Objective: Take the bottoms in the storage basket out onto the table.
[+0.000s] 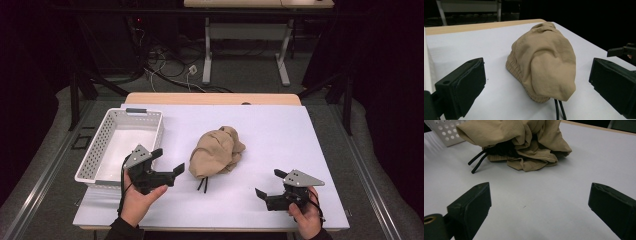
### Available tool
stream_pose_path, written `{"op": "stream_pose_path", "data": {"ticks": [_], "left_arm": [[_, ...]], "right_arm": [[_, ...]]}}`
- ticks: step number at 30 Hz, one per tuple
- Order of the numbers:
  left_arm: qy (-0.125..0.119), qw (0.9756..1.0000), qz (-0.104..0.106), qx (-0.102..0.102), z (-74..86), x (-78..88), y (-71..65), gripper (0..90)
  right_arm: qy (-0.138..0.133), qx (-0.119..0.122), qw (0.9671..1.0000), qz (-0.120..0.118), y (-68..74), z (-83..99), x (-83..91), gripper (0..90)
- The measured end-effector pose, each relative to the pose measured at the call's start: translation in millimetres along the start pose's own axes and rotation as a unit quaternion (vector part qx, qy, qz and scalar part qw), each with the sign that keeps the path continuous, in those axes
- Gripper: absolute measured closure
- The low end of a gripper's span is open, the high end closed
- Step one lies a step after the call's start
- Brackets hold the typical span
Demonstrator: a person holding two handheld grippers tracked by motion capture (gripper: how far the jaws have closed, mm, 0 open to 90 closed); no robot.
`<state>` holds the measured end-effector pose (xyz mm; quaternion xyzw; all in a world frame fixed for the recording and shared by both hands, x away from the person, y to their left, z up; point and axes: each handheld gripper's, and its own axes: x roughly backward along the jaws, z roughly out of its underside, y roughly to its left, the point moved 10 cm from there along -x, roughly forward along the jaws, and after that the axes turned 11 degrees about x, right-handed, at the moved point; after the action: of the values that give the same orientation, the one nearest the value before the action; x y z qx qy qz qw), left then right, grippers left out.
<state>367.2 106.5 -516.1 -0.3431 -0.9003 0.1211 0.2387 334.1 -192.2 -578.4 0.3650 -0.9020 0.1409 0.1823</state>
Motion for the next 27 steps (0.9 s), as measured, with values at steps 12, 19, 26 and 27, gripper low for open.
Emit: {"op": "stream_pose_path", "data": {"ticks": [12,19,26,27], "left_arm": [[-0.017,0.9996,-0.02,0.015,1.3,6.7,18.0,1.7],[-0.02,0.9991,-0.027,0.025,2.6,6.4,25.6,1.7],[-0.022,0.9989,-0.031,0.028,3.4,6.2,28.8,1.7],[-0.022,0.9989,-0.031,0.029,3.5,6.2,29.1,1.7]], "right_arm": [[0.001,0.001,1.0,0.0,-0.2,0.4,-0.3,4.3],[0.0,0.0,1.0,-0.001,-0.4,0.3,-0.2,4.3],[0.0,0.0,1.0,-0.002,-0.5,0.4,0.1,4.3],[0.001,0.0,1.0,-0.002,-0.5,0.4,0.1,4.3]]}}
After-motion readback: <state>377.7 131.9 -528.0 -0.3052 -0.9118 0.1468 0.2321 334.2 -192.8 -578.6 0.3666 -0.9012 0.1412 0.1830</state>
